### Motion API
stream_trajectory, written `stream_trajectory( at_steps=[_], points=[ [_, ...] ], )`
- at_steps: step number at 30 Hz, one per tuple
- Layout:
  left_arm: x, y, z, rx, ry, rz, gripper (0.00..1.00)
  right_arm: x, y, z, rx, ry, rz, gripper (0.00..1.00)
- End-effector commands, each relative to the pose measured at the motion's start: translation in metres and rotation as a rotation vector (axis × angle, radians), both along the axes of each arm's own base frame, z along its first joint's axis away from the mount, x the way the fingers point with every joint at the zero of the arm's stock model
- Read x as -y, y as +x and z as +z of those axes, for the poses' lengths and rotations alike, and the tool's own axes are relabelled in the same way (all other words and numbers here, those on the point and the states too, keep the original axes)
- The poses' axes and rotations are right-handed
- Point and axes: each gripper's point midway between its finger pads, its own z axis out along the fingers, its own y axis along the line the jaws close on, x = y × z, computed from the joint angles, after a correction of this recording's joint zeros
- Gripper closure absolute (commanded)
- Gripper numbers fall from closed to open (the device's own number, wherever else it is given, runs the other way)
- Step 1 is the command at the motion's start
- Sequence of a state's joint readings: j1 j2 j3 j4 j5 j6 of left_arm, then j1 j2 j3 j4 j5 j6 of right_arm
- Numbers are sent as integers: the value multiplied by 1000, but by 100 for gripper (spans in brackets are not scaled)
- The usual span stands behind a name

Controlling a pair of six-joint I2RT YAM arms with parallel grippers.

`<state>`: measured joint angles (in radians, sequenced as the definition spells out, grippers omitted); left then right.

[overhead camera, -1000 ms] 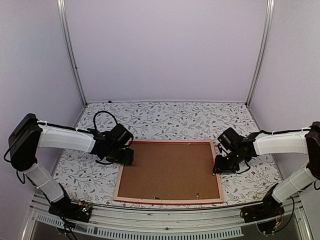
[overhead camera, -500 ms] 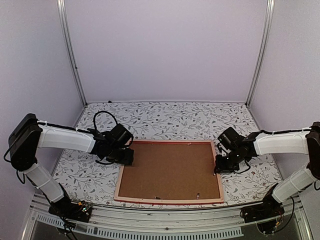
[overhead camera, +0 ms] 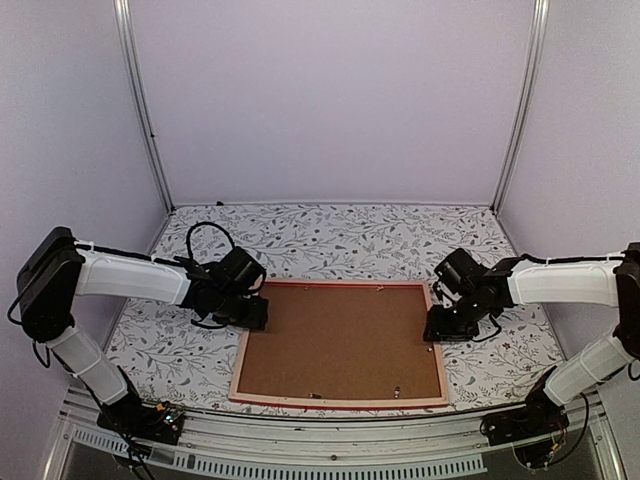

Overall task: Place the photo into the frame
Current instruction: Press the fastener onto the backboard.

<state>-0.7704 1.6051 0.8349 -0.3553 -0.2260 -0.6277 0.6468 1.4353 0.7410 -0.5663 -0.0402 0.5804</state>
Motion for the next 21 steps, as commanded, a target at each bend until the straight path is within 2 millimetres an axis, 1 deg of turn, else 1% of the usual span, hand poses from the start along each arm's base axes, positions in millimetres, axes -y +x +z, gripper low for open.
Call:
stream_trajectory(
  at_steps=[1, 6, 9, 13, 18, 21],
  points=[
    [1, 2, 3, 3, -44, -8, 31, -5, 10, 7, 21, 8, 1, 50],
    [3, 1, 4, -14, -93, -21, 29, -6, 17, -3, 21, -13, 4, 52],
    [3, 0, 4, -23, -95, -25, 30, -6, 21, -9, 16, -28, 9, 56],
    [-4, -1, -2, -34, -66, -11, 32, -8, 25, -13, 18, -37, 18, 62],
    [-7, -1, -13, -61, -41, 11, 42, -10, 28, -14, 22, -33, 23, 66],
    [-10, -3, -15, -71, -41, 26, 47, -9, 28, -15, 28, -33, 11, 68]
  ],
)
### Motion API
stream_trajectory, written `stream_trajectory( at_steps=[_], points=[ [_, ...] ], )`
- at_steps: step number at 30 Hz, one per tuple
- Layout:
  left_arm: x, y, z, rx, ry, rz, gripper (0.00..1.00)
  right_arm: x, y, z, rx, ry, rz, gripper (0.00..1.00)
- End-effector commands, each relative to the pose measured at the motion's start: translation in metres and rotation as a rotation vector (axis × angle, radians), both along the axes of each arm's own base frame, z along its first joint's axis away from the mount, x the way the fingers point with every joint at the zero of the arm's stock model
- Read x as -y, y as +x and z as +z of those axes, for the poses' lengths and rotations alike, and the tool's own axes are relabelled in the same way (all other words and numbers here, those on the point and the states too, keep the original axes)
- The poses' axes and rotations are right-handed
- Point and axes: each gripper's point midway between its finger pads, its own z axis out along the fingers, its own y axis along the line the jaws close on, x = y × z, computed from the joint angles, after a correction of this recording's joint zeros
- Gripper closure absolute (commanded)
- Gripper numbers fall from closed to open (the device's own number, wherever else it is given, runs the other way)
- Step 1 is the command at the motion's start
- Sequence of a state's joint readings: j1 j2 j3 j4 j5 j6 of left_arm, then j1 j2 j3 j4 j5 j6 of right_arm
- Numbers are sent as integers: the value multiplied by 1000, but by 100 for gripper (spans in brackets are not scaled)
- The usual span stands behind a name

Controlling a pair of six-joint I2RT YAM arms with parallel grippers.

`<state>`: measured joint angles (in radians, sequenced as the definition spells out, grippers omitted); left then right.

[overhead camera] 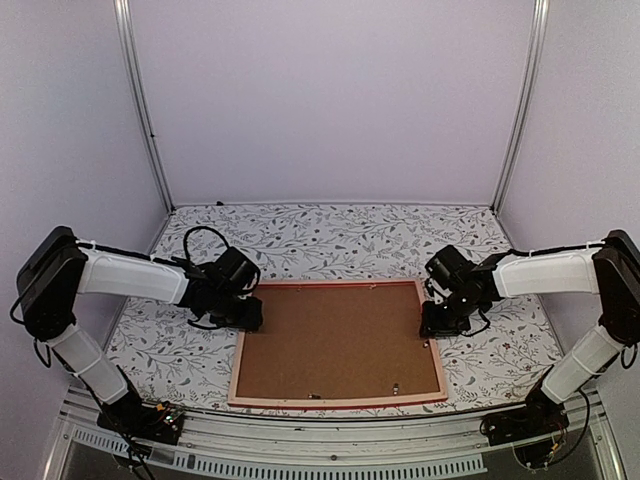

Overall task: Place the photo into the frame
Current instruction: Press the fastener onto the backboard.

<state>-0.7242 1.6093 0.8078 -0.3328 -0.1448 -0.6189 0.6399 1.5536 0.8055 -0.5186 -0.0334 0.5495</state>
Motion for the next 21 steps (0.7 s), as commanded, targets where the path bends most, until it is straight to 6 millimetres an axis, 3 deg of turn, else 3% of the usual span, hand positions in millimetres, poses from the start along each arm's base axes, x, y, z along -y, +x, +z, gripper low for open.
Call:
stream_trajectory(
  at_steps=[1, 10, 18, 21],
  points=[
    [-6, -2, -6, -19, 5, 24, 48, 3, 6, -6, 22, -16, -17, 69],
    [-9, -11, -7, -45, -12, 41, 42, 20, 12, -9, 53, -49, -128, 77],
    [-8, -14, -12, -72, -16, 42, 61, 18, 19, -2, 73, -31, -162, 78],
    [-10, -18, -12, -83, -28, 56, 63, 16, 19, -3, 66, -25, -156, 78]
  ],
)
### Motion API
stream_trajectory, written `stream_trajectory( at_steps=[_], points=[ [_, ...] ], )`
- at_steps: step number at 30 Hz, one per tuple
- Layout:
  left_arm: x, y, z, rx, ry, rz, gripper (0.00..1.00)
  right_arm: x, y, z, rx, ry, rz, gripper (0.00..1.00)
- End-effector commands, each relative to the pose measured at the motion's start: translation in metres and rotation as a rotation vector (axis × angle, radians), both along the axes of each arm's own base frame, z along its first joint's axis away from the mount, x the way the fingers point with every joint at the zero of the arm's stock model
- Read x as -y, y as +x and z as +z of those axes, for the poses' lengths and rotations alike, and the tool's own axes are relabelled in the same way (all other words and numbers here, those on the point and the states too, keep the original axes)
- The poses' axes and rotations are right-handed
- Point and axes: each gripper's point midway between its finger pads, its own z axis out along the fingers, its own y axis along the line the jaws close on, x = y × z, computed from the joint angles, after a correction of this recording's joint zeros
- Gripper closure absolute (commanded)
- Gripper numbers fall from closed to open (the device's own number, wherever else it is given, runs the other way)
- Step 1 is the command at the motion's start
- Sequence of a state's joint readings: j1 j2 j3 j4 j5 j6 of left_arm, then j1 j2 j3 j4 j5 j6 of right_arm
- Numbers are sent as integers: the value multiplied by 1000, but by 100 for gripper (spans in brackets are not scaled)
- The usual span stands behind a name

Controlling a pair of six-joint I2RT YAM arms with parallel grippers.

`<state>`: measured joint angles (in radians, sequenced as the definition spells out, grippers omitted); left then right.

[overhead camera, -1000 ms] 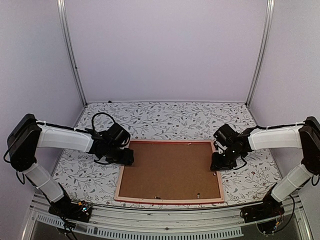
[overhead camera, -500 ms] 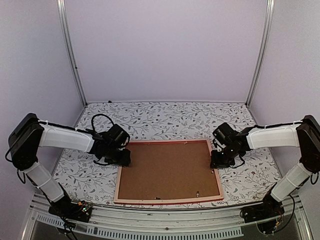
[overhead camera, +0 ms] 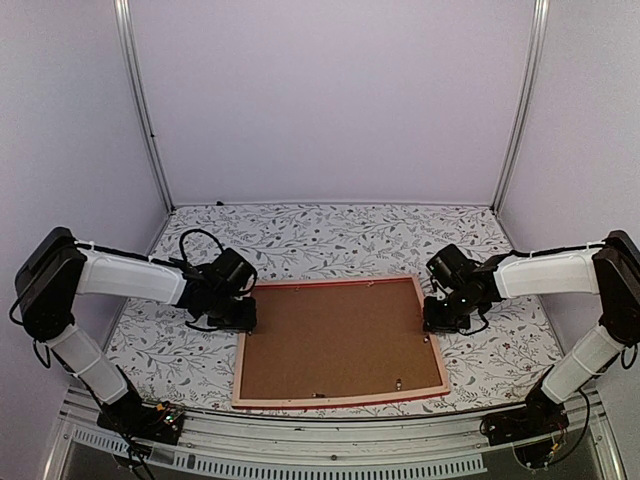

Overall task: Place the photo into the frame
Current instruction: Press the fastener onto the backboard.

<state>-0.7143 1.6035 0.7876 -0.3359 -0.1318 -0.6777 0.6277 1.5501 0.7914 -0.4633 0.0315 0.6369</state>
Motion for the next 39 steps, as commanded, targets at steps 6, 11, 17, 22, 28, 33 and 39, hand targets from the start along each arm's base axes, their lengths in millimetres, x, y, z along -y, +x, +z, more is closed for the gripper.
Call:
stream_trajectory(
  at_steps=[6, 11, 17, 22, 28, 33, 39],
  points=[
    [-5, -22, -3, -67, -46, 19, 53, 7, 3, -4, 8, -16, -34, 77],
    [-7, -29, -5, -78, -50, 25, 53, 7, 3, -4, 8, -13, -31, 77],
    [-11, -30, -9, -71, -35, 26, 64, 5, 4, -1, 14, -4, -27, 77],
    [-12, -28, -13, -69, -18, 24, 78, 5, 3, 0, 12, -1, -23, 77],
    [-13, -23, -11, -44, -7, 24, 86, 3, 1, 1, 10, 11, -26, 77],
    [-14, -12, -6, -8, 8, 28, 93, -5, -1, 1, 8, 33, -15, 77],
    [-18, 8, 3, 43, 19, 56, 99, -17, -8, -3, -6, 48, -6, 77]
  ],
)
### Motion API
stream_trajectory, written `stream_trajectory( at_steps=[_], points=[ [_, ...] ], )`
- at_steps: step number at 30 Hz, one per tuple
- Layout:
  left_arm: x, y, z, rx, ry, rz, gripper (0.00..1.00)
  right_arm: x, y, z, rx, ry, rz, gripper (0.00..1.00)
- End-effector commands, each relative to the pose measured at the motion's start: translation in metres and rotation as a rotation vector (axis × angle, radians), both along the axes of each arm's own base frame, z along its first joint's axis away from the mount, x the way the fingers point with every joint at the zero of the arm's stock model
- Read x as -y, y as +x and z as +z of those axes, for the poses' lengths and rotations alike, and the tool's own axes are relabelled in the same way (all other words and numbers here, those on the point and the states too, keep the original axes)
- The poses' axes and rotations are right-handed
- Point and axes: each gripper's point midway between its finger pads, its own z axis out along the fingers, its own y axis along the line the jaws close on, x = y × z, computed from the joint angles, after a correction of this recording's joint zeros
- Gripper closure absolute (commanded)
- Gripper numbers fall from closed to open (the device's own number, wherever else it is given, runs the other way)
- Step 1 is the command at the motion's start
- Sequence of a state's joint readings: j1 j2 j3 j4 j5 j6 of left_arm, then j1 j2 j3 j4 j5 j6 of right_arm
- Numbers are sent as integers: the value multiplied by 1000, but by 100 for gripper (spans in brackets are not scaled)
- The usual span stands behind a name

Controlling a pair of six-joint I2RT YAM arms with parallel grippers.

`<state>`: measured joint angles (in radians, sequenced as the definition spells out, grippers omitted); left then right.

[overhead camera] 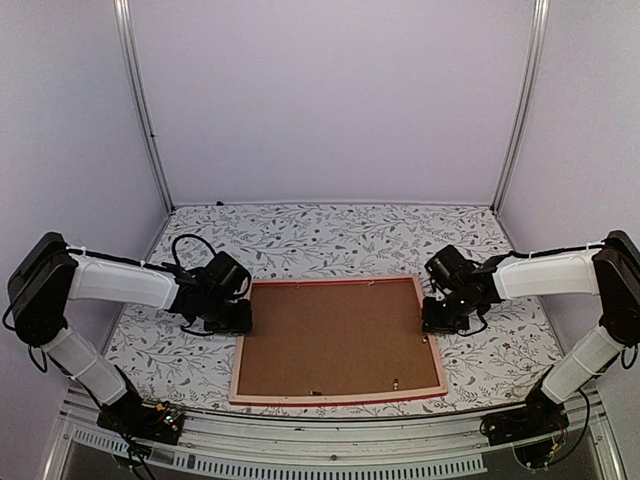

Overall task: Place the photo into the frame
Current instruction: Press the fastener onto the backboard.

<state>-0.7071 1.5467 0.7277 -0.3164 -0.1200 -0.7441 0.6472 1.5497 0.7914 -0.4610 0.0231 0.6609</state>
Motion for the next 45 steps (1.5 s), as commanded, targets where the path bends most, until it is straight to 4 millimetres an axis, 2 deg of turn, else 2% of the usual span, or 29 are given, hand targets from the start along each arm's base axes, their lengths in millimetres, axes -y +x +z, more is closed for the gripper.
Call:
stream_trajectory(
  at_steps=[1, 11, 14, 19, 25, 29, 36, 45],
  points=[
    [-12, 21, 3, 55, 72, 1, 100, -12, -5, -4, 1, 35, -4, 77],
    [-42, 58, 11, 124, 171, 86, 98, -20, -14, -1, -1, 58, -13, 77],
    [-44, 64, 11, 132, 193, 96, 91, -29, -19, -1, -22, 88, 5, 77],
    [-41, 66, 9, 120, 184, 96, 67, -35, -19, 0, -19, 99, 11, 77],
    [-44, 60, 3, 102, 186, 104, 60, -38, -18, 0, -17, 103, 21, 77],
    [-50, 60, 3, 113, 208, 122, 63, -39, -19, -3, -22, 104, 29, 77],
    [-56, 67, 6, 151, 241, 153, 83, -39, -21, -1, -20, 107, 25, 77],
    [-57, 72, 2, 171, 253, 163, 94, -45, -26, 1, -24, 117, 31, 77]
  ],
)
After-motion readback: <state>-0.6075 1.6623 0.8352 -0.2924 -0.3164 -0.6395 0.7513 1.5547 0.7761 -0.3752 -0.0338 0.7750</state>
